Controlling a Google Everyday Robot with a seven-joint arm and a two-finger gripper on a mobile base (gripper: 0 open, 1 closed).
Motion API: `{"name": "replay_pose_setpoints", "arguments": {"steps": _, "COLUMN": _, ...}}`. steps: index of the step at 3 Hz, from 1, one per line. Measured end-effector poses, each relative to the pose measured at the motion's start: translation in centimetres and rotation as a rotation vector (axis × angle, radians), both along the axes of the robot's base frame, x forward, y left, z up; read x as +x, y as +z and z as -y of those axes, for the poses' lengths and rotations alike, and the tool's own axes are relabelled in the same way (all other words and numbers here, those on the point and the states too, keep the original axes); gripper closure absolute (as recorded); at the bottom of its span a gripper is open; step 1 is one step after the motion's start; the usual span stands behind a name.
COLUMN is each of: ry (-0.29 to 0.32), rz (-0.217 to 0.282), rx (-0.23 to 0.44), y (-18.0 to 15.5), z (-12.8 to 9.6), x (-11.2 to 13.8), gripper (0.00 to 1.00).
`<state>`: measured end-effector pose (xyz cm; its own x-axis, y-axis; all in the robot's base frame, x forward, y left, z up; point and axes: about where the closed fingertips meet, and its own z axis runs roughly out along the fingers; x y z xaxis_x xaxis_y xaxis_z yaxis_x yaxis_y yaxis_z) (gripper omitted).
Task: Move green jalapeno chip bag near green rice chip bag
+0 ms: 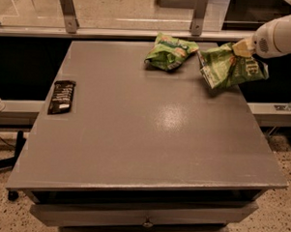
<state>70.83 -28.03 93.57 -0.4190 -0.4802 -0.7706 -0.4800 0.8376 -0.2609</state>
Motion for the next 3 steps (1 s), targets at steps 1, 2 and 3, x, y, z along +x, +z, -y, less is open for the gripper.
{"name": "replay_pose_setpoints", "arguments": {"steps": 1, "ry": -0.073, "rz": 0.036, "rx": 0.012, "y": -0.2, "z": 0.5, "x": 3.8, "gripper": 1.0}}
{"name": "replay_pose_setpoints", "arguments": {"steps": 2, "ry": -0.136, "rz": 0.058, "rx": 0.038, "y": -0.1, "z": -0.3, "x": 7.0, "gripper": 1.0}}
{"name": "replay_pose_setpoints", "arguments": {"steps": 3, "ry": -0.161, "rz": 0.059, "rx": 0.088, "y": -0.5, "z": -2.8, "x": 9.3, "gripper": 1.0}}
